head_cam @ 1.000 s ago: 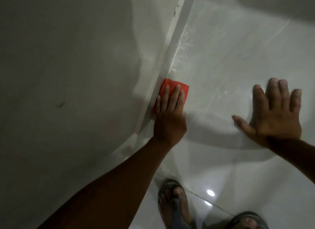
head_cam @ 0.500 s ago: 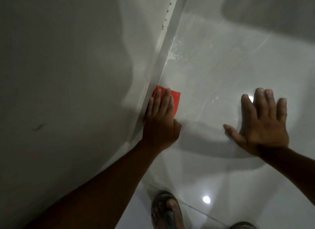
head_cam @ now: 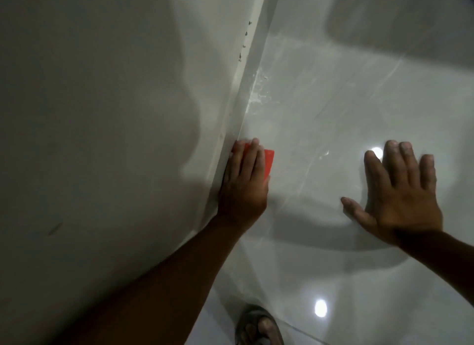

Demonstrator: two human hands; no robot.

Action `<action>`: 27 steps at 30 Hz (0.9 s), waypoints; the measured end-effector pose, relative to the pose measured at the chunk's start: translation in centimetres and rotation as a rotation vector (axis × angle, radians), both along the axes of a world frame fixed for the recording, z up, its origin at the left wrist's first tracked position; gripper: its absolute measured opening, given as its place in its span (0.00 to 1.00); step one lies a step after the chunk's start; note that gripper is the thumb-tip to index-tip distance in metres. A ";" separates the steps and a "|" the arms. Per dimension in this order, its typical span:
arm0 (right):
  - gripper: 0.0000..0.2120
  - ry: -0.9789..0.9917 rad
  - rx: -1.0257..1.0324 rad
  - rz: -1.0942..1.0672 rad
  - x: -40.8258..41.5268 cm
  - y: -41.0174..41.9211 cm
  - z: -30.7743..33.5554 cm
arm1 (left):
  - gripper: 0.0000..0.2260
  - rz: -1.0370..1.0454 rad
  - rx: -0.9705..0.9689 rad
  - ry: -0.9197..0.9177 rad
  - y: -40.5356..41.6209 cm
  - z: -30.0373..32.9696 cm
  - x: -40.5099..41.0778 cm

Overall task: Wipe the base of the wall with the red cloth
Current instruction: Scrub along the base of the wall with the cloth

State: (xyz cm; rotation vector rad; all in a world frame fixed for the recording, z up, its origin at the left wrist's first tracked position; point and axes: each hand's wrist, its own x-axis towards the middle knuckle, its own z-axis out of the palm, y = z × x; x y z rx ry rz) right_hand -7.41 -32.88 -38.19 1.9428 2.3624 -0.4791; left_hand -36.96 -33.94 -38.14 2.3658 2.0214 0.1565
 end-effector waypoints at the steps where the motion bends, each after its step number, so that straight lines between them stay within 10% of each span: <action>1: 0.48 -0.006 0.003 0.003 0.1 0.0 -0.1 | 0.25 -0.012 0.000 0.001 1.5 -0.2 0.1; 21: 0.48 -0.019 -0.015 0.001 0.0 -0.1 -0.2 | 0.26 0.038 -0.004 -0.255 17.3 0.2 4.2; 27: 0.47 -0.029 -0.034 0.001 -0.1 -0.1 -0.1 | 0.31 -0.046 -0.046 -0.113 7.4 0.8 1.4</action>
